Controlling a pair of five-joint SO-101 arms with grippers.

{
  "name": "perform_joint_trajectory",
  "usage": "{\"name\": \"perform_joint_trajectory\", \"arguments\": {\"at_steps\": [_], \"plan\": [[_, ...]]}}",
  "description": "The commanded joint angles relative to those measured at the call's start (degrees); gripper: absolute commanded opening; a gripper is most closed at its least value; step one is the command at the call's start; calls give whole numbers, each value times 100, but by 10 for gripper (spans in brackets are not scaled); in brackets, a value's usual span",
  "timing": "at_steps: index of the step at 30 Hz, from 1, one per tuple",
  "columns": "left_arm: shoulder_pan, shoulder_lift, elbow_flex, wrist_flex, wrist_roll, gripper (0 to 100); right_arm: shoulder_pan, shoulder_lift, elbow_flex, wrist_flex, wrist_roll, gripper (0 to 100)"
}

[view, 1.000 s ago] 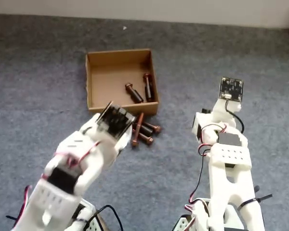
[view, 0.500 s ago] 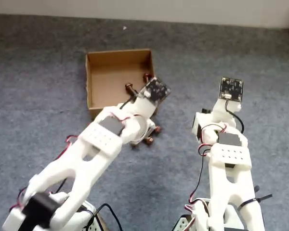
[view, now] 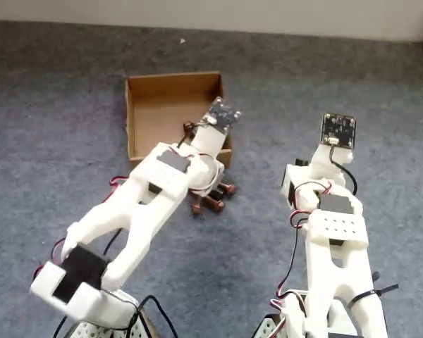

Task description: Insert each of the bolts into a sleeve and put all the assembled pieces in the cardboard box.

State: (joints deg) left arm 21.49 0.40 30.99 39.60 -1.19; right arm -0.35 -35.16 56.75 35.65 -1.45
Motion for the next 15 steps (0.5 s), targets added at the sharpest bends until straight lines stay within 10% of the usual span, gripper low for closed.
{"name": "perform_joint_trajectory", "arguments": {"at_steps": [1, 15], "plan": [[-119, 251, -400, -114, 79, 168, 40, -198, -84, -136, -53, 6], [505, -330, -374, -88, 88, 171, 40, -198, -84, -136, -53, 6]]}}
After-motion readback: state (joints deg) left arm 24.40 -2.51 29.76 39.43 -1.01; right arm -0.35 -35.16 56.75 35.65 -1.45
